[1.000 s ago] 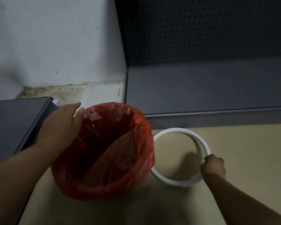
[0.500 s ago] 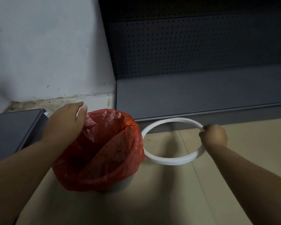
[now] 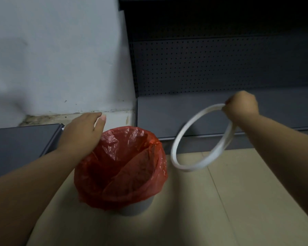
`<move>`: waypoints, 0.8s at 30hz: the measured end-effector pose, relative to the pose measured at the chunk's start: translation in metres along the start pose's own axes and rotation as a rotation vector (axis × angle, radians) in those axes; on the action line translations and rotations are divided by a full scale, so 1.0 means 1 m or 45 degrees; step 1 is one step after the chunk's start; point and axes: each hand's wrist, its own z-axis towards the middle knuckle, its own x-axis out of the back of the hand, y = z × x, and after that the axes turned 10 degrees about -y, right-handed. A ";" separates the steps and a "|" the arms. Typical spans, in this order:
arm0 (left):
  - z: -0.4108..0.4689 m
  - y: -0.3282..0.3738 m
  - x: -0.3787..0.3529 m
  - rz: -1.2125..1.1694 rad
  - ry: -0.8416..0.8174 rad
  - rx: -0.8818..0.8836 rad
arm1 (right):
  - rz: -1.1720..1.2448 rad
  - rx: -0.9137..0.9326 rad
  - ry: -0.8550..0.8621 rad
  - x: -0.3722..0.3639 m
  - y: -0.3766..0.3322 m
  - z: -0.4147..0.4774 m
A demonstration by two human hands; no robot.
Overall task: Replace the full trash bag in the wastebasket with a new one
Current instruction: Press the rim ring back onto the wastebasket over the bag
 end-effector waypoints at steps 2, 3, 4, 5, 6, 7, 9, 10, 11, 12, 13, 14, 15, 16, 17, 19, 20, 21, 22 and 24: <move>0.000 -0.003 0.002 -0.001 -0.006 0.012 | 0.052 0.034 0.051 0.007 -0.018 0.001; 0.001 -0.004 0.003 -0.010 0.000 0.011 | 0.082 0.052 0.079 0.012 -0.027 0.000; 0.001 -0.005 0.004 -0.018 0.009 0.004 | 0.114 0.070 0.111 0.017 -0.036 0.000; 0.001 -0.005 0.006 -0.028 0.017 -0.001 | 0.145 0.090 0.147 0.022 -0.044 -0.001; 0.001 -0.004 0.007 -0.042 0.023 0.001 | 0.180 0.116 0.191 0.027 -0.053 -0.003; 0.002 -0.005 0.008 -0.058 0.029 0.006 | 0.217 0.146 0.237 0.031 -0.061 -0.005; 0.003 -0.005 0.010 -0.080 0.043 0.013 | 0.293 0.211 0.323 0.038 -0.078 -0.012; 0.003 -0.006 0.012 -0.091 0.050 0.017 | 0.339 0.238 0.361 0.041 -0.085 -0.015; 0.004 -0.008 0.012 -0.102 0.056 0.016 | 0.388 0.262 0.395 0.044 -0.092 -0.019; 0.006 -0.011 0.013 -0.114 0.062 0.014 | 0.440 0.282 0.418 0.046 -0.098 -0.022; 0.006 -0.014 0.014 -0.137 0.069 0.015 | 0.503 0.298 0.429 0.048 -0.104 -0.026; 0.007 -0.018 0.015 -0.164 0.080 0.017 | 0.582 0.308 0.421 0.047 -0.110 -0.030; 0.008 -0.020 0.016 -0.195 0.089 0.028 | 0.675 0.312 0.393 0.045 -0.116 -0.035; 0.008 -0.023 0.017 -0.220 0.098 0.042 | 0.772 0.308 0.348 0.040 -0.122 -0.039; 0.006 -0.025 0.018 -0.247 0.096 0.062 | 0.865 0.295 0.288 0.032 -0.128 -0.043; 0.001 -0.029 0.017 -0.338 0.090 0.103 | 1.029 0.231 0.134 0.008 -0.139 -0.051; -0.001 -0.032 0.016 -0.392 0.078 0.134 | 1.088 0.185 0.056 -0.006 -0.142 -0.055; -0.001 -0.035 0.014 -0.446 0.041 0.192 | 1.122 0.142 -0.019 -0.020 -0.145 -0.060; -0.001 -0.038 0.011 -0.497 -0.004 0.253 | 1.136 0.110 -0.087 -0.034 -0.145 -0.066; -0.001 -0.046 0.003 -0.682 -0.061 0.385 | 1.127 0.064 -0.195 -0.061 -0.142 -0.077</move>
